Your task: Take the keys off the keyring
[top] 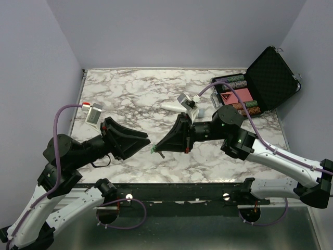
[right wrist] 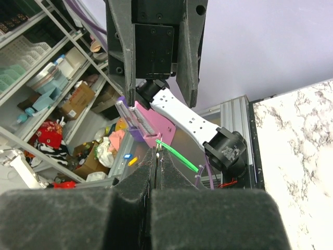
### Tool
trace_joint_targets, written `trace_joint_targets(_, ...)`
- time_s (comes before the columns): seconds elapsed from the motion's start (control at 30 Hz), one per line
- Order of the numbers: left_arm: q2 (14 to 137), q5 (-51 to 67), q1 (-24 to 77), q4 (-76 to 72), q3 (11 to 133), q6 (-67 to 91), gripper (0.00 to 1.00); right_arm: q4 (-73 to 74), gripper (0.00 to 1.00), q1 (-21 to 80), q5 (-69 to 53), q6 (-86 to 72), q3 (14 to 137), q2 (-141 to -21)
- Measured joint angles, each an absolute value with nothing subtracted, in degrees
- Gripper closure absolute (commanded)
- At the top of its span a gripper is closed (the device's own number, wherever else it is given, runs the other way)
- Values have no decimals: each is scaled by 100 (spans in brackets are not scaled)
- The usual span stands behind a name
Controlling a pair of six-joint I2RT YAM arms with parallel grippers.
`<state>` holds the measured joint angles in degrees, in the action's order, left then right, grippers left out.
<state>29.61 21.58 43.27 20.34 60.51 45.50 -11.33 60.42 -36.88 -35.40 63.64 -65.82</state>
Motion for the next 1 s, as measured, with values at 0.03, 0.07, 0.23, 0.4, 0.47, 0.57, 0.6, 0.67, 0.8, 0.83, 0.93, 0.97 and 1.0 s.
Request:
trace_joint_targets(0.03, 2961, 2143, 4327, 1994, 6049, 4574, 50, -1166, 99, 6042, -3684, -3557, 6361, -6582)
trace_joint_targets(0.07, 2961, 2132, 4327, 1916, 6025, 4600, 50, -1199, 99, 6042, -3682, -3564, 6361, -6582)
trace_joint_targets(0.23, 2943, 2128, 4327, 1695, 5859, 4705, 52, -1308, 99, 6042, -3669, -3618, 6361, -6573)
trace_joint_targets(0.4, 2991, 2211, 4327, 1669, 5830, 4705, 56, -1382, 99, 6042, -3667, -3647, 6357, -6549)
trace_joint_targets(0.47, 3017, 2263, 4327, 1662, 5830, 4698, 59, -1393, 99, 6042, -3667, -3653, 6357, -6547)
trace_joint_targets(0.57, 3059, 2320, 4327, 1660, 5830, 4676, 60, -1396, 99, 6042, -3667, -3662, 6357, -6547)
trace_joint_targets(0.6, 3070, 2338, 4327, 1660, 5830, 4674, 61, -1398, 99, 6042, -3667, -3662, 6357, -6547)
trace_joint_targets(0.67, 3100, 2397, 4327, 1664, 5833, 4663, 62, -1404, 99, 6042, -3667, -3662, 6357, -6547)
trace_joint_targets(0.8, 3203, 2519, 4327, 1754, 5878, 4602, 69, -1400, 99, 6042, -3664, -3664, 6355, -6549)
trace_joint_targets(0.83, 3223, 2541, 4327, 1802, 5918, 4569, 73, -1398, 99, 6042, -3667, -3664, 6355, -6552)
trace_joint_targets(0.93, 3251, 2600, 4327, 1944, 6023, 4495, 86, -1400, 99, 6042, -3664, -3664, 6355, -6558)
trace_joint_targets(0.97, 3258, 2620, 4327, 1966, 6062, 4458, 96, -1404, 99, 6042, -3664, -3667, 6355, -6560)
trace_joint_targets(1.0, 3264, 2637, 4327, 2005, 6097, 4429, 100, -1406, 99, 6042, -3664, -3671, 6355, -6560)
